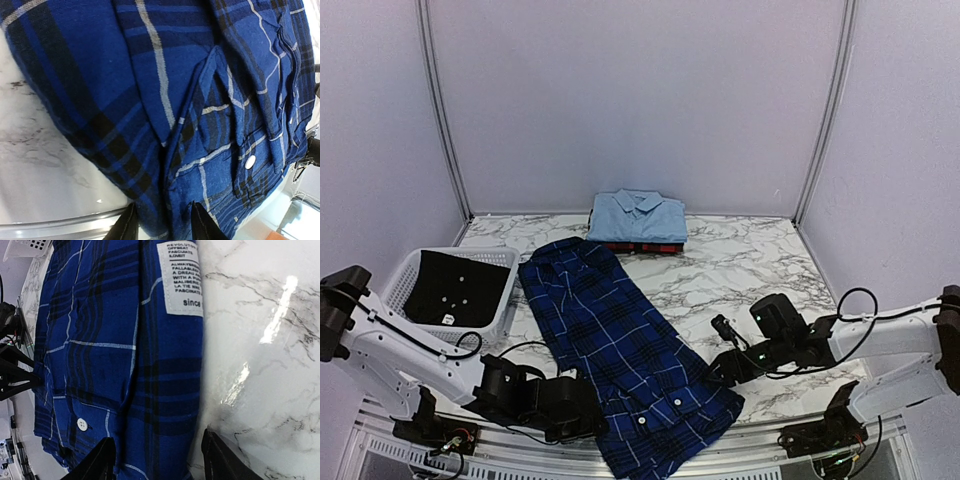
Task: Fold and stack the long sleeve shirts
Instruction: Pick up the rectangle-folded shirt from the center of the board, then fold the rectangle-folded shirt at the center of the board.
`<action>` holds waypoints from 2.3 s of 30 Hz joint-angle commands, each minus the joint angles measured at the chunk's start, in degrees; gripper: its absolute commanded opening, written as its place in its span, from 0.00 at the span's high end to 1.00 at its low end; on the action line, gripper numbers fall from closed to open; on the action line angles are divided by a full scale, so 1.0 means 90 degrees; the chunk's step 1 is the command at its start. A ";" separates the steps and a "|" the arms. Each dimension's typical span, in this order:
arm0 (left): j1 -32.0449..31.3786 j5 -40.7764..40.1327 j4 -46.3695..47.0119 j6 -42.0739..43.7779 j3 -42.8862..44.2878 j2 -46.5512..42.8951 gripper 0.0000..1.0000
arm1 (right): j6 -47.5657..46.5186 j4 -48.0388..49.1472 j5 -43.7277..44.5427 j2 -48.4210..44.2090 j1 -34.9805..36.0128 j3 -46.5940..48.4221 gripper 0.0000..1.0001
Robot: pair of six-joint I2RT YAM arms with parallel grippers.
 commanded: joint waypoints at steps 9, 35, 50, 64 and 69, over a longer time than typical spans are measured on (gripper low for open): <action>-0.0103 -0.0068 0.0244 -0.0138 0.0207 0.0210 0.86 | -0.0240 -0.0030 -0.0161 0.0327 0.0239 0.0405 0.62; 0.0561 -0.1533 -0.0783 -0.0095 -0.0300 -0.1963 1.00 | 0.0177 0.0511 -0.0718 0.1075 -0.0247 0.2495 1.00; 0.1780 -0.1613 -0.1045 0.0194 -0.0749 -0.2082 0.99 | 0.0772 0.1899 -0.0558 0.3110 -0.0311 0.3349 1.00; 0.2583 -0.1255 -0.1003 0.1134 -0.0461 -0.1198 0.84 | 0.0352 0.1667 -0.0100 0.3650 -0.0318 0.3482 0.89; 0.2668 -0.1116 -0.0959 0.1344 -0.0384 -0.0836 0.81 | 0.0290 0.1723 -0.0252 0.3865 -0.0275 0.3535 0.82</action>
